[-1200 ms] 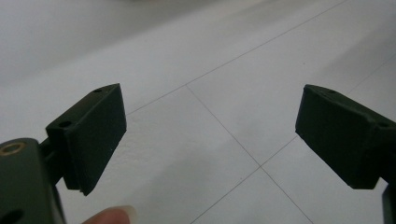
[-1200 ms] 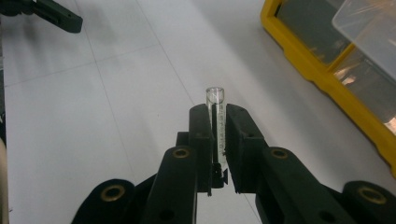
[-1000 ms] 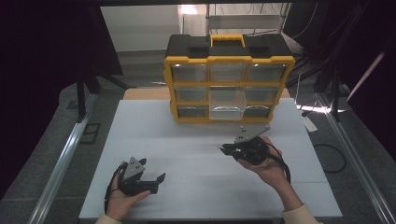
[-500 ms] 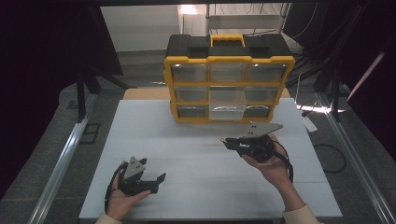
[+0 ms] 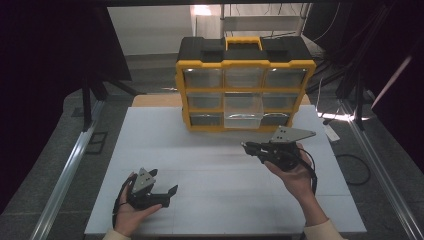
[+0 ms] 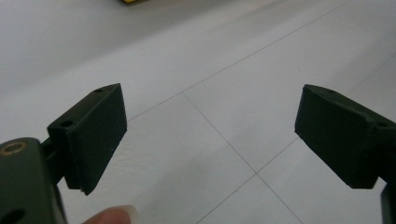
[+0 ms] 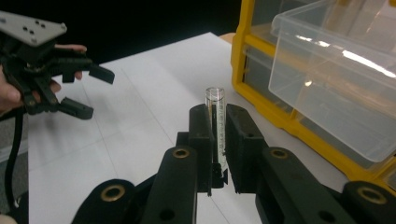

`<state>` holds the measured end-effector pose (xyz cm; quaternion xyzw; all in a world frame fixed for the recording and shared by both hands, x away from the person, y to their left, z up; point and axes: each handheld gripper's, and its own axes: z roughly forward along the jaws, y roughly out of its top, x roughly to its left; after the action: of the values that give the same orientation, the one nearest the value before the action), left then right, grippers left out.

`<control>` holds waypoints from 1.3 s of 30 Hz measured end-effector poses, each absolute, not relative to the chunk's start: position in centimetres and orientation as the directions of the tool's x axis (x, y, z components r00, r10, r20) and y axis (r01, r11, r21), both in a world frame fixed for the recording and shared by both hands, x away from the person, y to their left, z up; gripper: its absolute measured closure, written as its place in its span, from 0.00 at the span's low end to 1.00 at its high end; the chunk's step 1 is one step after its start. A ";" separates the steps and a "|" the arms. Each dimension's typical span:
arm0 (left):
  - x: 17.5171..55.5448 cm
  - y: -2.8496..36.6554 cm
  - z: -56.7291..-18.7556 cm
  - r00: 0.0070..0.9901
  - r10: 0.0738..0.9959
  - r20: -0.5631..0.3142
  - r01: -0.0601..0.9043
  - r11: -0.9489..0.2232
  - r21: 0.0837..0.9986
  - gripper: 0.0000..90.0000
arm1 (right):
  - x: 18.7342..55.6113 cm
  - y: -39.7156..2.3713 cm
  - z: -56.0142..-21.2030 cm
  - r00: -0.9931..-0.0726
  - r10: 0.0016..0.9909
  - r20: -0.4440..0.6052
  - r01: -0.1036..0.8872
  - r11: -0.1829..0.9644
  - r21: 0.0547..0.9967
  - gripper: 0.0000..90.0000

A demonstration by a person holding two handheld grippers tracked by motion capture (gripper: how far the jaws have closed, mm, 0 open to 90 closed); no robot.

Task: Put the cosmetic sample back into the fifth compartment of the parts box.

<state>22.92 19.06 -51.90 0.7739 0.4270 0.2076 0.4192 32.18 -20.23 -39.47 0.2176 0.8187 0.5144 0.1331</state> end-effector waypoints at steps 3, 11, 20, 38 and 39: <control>22.9 19.1 -51.9 0.548 0.835 -0.039 0.489 -0.283 0.825 0.11 | 32.2 -20.4 -39.4 -0.866 0.499 0.013 0.222 0.361 0.906 0.90; 23.0 19.1 -52.0 0.550 0.834 -0.043 0.493 -0.283 0.823 0.10 | 32.2 -21.0 -39.1 -0.849 0.528 0.025 0.225 0.318 0.921 0.90; 22.9 19.1 -51.9 0.549 0.835 -0.038 0.491 -0.285 0.823 0.11 | 32.1 -21.4 -38.8 -0.837 0.546 0.040 0.230 0.284 0.931 0.90; 22.8 19.4 -51.7 0.546 0.837 -0.038 0.485 -0.279 0.829 0.11 | 33.1 -21.4 -37.6 -0.813 0.579 0.061 0.241 0.239 0.941 0.90; 22.7 19.4 -51.7 0.545 0.837 -0.040 0.485 -0.276 0.830 0.10 | 33.2 -21.3 -37.3 -0.810 0.583 0.058 0.240 0.240 0.940 0.90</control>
<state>22.74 19.40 -51.74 0.7711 0.4288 0.2085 0.4221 33.21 -21.34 -37.33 0.2665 0.7723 0.5557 0.1541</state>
